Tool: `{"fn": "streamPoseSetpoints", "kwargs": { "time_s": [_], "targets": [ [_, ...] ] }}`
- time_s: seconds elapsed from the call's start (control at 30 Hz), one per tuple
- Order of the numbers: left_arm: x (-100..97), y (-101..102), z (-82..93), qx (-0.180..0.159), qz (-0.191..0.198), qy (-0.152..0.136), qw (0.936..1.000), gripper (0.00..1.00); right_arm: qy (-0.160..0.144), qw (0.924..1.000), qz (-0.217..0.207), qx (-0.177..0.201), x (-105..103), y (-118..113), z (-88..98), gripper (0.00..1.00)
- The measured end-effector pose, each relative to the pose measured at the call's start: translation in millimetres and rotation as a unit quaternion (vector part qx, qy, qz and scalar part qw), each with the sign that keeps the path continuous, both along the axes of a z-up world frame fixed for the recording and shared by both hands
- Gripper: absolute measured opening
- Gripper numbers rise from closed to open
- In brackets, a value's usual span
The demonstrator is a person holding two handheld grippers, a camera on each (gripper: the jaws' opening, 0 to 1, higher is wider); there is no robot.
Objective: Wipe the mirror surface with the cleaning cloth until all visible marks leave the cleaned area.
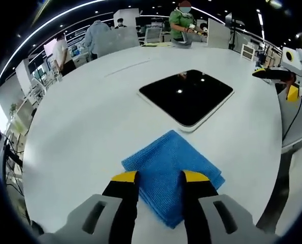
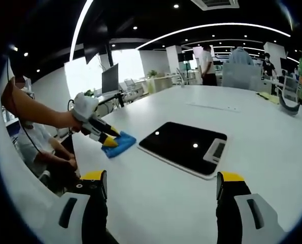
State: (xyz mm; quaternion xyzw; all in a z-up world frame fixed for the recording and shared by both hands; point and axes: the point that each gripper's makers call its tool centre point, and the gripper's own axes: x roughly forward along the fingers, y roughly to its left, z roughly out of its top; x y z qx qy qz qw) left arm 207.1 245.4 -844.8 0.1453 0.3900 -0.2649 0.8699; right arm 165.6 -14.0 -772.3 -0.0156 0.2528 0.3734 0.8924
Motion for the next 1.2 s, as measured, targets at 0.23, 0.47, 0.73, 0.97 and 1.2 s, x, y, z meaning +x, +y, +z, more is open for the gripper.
{"fn": "streamPoseSetpoints", "kwargs": {
  "time_s": [0.23, 0.47, 0.73, 0.97, 1.2],
  "targets": [
    [2.1, -6.3, 20.1, -0.027, 0.006, -0.022, 0.9994, 0.43, -0.002, 1.0, -0.005, 0.007, 4.1, -3.8, 4.3, 0.89],
    [-3.0, -15.2, 50.0, -0.062, 0.004, -0.064, 0.996, 0.71, -0.007, 0.9998, -0.016, 0.01, 8.4, -13.3, 7.2, 0.9],
    [-22.7, -27.7, 66.5, -0.081, -0.001, -0.099, 0.9918, 0.83, -0.006, 0.9992, -0.036, 0.017, 10.1, -27.0, 4.6, 0.9],
    [-42.2, -27.3, 72.8, -0.097, 0.02, -0.114, 0.9885, 0.99, -0.013, 0.9985, -0.048, 0.021, 9.5, -34.1, 6.2, 0.92],
    [-55.3, -27.1, 66.8, -0.103, 0.03, -0.114, 0.9876, 0.99, -0.023, 0.9989, -0.041, 0.002, 2.7, -32.8, 1.6, 0.92]
  ]
}}
